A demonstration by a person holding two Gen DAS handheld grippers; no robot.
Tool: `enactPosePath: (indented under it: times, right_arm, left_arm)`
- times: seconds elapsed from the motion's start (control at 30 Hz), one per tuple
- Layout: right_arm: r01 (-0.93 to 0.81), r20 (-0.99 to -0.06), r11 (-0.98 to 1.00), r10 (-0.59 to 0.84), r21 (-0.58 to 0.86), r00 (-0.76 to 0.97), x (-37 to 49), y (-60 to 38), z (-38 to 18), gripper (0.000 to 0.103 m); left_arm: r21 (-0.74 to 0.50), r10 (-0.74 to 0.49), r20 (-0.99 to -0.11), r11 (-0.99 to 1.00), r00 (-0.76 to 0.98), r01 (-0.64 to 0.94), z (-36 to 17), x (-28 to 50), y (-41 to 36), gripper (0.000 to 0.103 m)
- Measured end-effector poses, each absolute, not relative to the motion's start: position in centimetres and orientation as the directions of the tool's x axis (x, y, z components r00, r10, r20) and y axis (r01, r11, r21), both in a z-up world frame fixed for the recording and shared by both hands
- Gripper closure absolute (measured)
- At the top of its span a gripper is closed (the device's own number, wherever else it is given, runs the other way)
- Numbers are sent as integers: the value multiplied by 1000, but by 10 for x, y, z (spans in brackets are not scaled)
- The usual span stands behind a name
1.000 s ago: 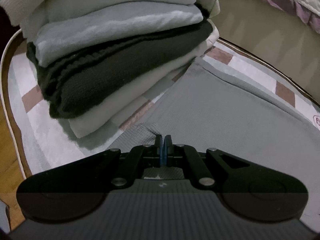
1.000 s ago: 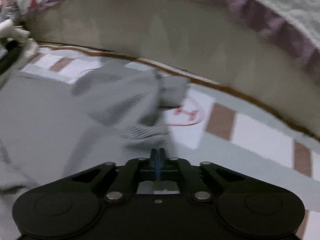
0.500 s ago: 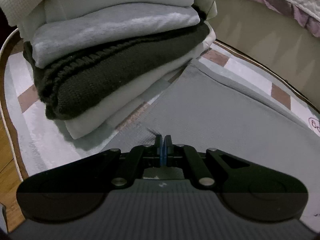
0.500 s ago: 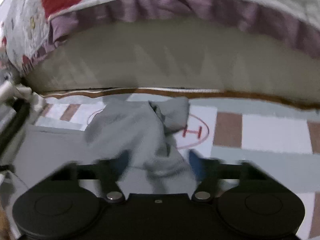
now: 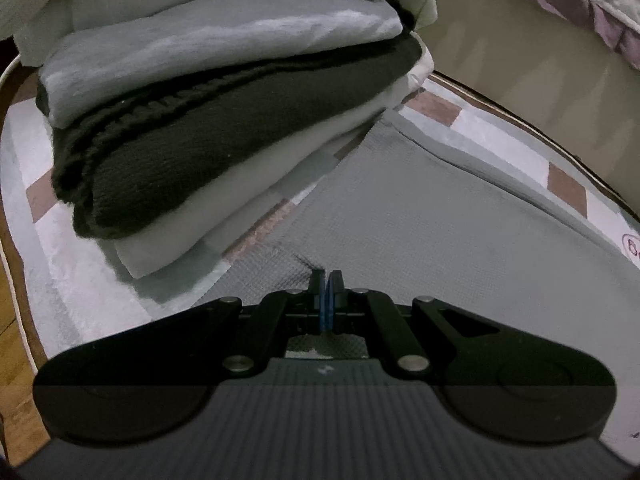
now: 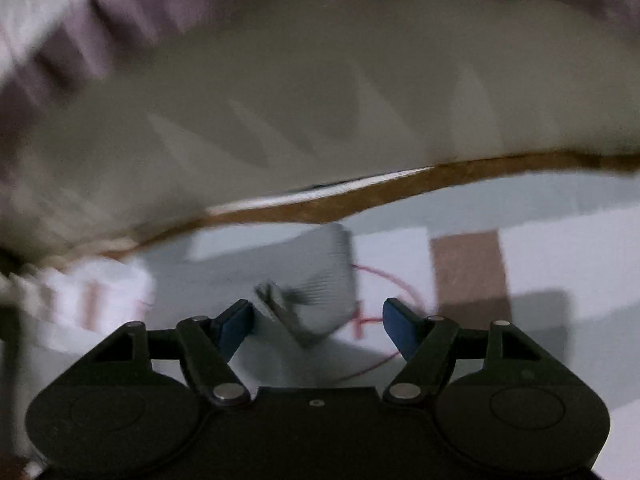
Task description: Fold clothes
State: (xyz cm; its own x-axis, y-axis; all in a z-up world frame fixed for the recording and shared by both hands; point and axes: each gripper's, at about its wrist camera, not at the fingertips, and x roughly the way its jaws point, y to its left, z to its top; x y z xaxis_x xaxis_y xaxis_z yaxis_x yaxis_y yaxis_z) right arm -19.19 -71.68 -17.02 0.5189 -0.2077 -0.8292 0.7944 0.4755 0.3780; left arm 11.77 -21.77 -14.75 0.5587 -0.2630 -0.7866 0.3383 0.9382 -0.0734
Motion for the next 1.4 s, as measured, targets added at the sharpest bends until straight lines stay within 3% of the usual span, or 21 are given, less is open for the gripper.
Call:
enactPosePath:
  times: [0.03, 0.1, 0.13, 0.17, 0.27, 0.37, 0.43, 0.5, 0.6, 0.73, 0.83, 0.9, 0.97, 1.03, 1.17, 1.4]
  right_arm:
    - [789, -835, 500, -209, 357, 509, -186, -717, -175, 25]
    - [710, -800, 629, -225, 317, 556, -172, -710, -175, 79]
    - [676, -802, 671, -202, 305, 562, -164, -710, -175, 95]
    - [652, -788, 712, -231, 263, 570, -158, -707, -170, 95]
    - [531, -633, 822, -303, 205, 713, -158, -698, -142, 96]
    - [443, -551, 886, -305, 134, 777, -155, -692, -131, 96]
    - [457, -585, 889, -359, 24, 728, -145, -691, -136, 94]
    - [518, -660, 855, -404, -27, 633, -136, -698, -144, 81]
    - [676, -699, 736, -468, 30, 540, -151, -708, -143, 75]
    - [611, -659, 718, -286, 334, 696, -193, -681, -126, 69]
    - [527, -690, 736, -114, 425, 715, -214, -641, -122, 49]
    - [518, -715, 711, -31, 476, 699, -231, -616, -124, 48]
    - [540, -728, 639, 47, 548, 684, -257, -600, -128, 38]
    - [572, -744, 576, 98, 585, 661, -277, -582, -135, 38]
    - [588, -823, 684, 33, 431, 566, -274, -555, -138, 38]
    - [500, -882, 846, -80, 187, 465, -251, -547, -152, 39]
  left_arm:
    - [-72, -264, -787, 937, 558, 341, -148, 118, -218, 102]
    - [-69, -264, -786, 936, 559, 345, -147, 118, -219, 102]
    - [-69, -265, -786, 936, 559, 346, -147, 118, -218, 102]
    - [-69, -265, -786, 935, 559, 347, -147, 118, -217, 102]
    - [-69, -267, -784, 935, 561, 347, -147, 117, -217, 102]
    - [-69, -267, -781, 935, 564, 348, -147, 117, -218, 102]
    - [-60, -264, -784, 933, 562, 354, -148, 117, -220, 102]
    - [-62, -264, -786, 933, 558, 354, -148, 118, -219, 102]
    - [-64, -265, -790, 933, 553, 355, -149, 119, -219, 102]
    - [-56, -258, -795, 933, 549, 357, -149, 118, -219, 102]
    - [-49, -252, -799, 932, 546, 358, -149, 117, -219, 102]
    - [-45, -248, -801, 932, 544, 359, -149, 117, -219, 102]
    - [-41, -244, -804, 932, 542, 359, -149, 116, -219, 102]
    - [-37, -240, -806, 932, 540, 360, -149, 116, -219, 102]
    - [-28, -238, -804, 931, 544, 365, -148, 113, -219, 102]
    - [-24, -261, -800, 914, 540, 406, -145, 106, -218, 102]
